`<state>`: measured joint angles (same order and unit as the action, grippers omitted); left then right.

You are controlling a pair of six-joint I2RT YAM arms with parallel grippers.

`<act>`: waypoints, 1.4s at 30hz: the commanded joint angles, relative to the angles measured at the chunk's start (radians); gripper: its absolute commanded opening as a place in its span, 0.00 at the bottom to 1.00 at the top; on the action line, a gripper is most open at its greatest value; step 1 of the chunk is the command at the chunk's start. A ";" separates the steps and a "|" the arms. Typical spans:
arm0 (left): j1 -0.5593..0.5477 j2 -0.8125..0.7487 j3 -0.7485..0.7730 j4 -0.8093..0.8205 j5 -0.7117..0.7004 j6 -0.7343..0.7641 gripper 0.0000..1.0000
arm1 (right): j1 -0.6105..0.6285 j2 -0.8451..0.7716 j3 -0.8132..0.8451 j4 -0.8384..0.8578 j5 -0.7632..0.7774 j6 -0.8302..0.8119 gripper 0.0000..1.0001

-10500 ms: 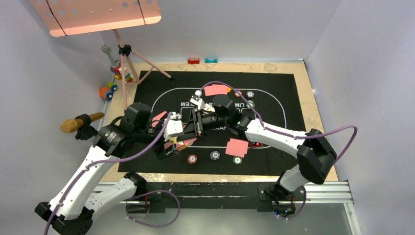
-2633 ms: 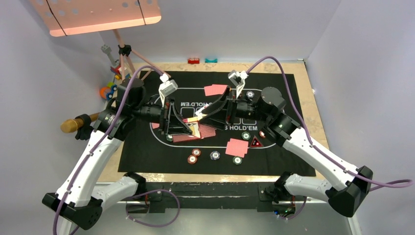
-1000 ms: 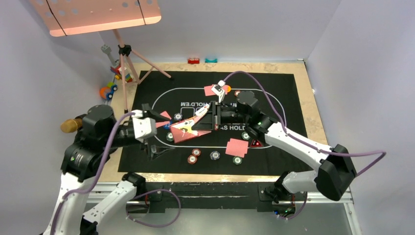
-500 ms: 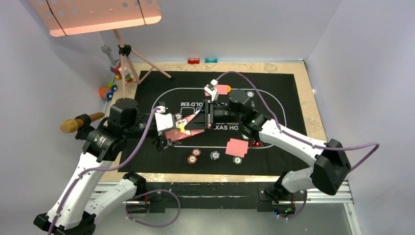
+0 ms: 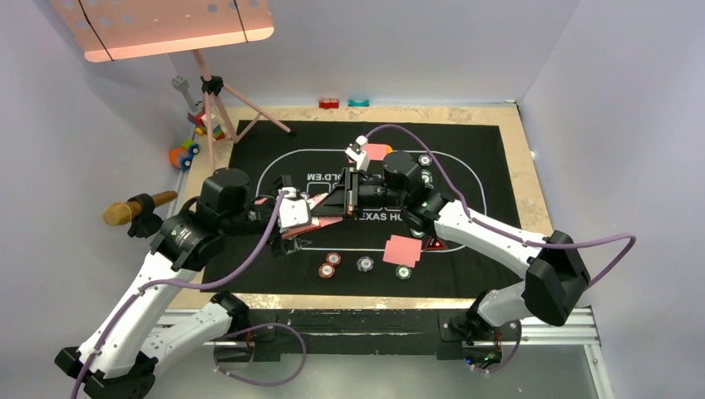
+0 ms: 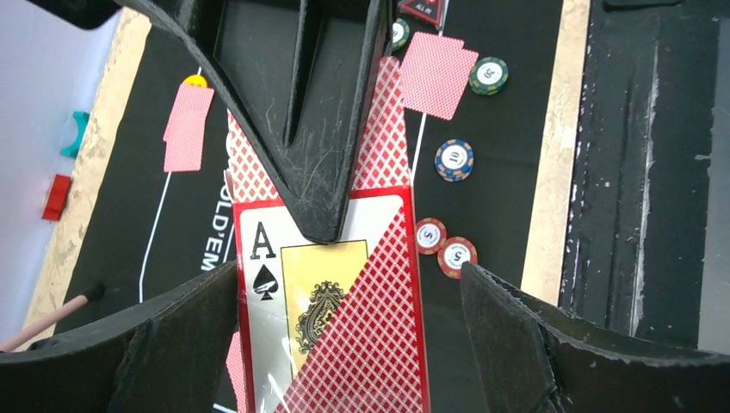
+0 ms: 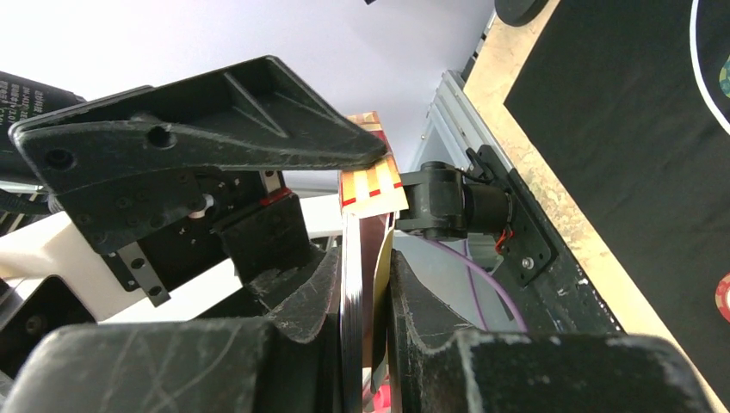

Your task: Distribute texas hold em gaming equipment

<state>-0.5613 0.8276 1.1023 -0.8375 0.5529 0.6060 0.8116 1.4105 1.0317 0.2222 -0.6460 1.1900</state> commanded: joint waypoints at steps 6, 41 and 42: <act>-0.013 0.028 -0.001 0.036 -0.106 -0.006 1.00 | 0.024 -0.021 0.057 0.065 0.008 0.026 0.00; -0.012 -0.037 -0.029 -0.023 -0.006 -0.249 0.03 | 0.019 -0.087 0.138 -0.442 0.067 -0.293 0.56; -0.011 -0.043 -0.036 -0.020 -0.002 -0.256 0.02 | 0.018 -0.085 0.141 -0.447 0.065 -0.294 0.57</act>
<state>-0.5762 0.8215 1.0832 -0.9073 0.5133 0.4068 0.8452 1.3602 1.1397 -0.1314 -0.6083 0.9653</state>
